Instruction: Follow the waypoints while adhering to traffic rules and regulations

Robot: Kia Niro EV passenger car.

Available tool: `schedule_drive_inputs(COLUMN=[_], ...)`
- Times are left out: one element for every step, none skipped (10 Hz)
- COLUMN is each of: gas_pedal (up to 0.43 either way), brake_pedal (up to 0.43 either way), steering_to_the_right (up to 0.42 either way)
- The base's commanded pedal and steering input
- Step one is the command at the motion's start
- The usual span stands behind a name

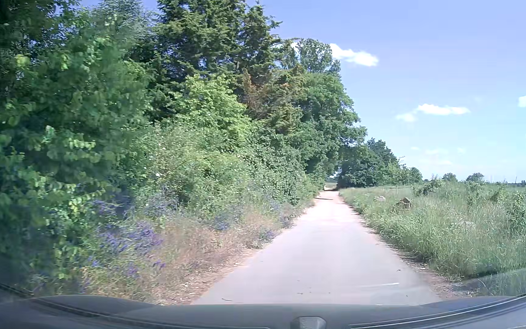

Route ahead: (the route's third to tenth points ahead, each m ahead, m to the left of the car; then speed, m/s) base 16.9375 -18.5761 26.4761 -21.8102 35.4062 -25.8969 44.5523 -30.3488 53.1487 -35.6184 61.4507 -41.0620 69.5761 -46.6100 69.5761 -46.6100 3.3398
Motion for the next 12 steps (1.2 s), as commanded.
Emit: schedule_drive_inputs(gas_pedal=[0.087,0.087,0.087,0.087,0.087,0.087,0.087,0.087,0.087,0.079,0.067,0.047], brake_pedal=[0.03,0.03,0.03,0.03,0.03,0.03,0.03,0.03,0.03,0.03,0.03,0.03], steering_to_the_right=[0.261,0.225,0.194,0.168,0.145,0.13,0.11,0.09,0.079,0.067,0.057,0.048])
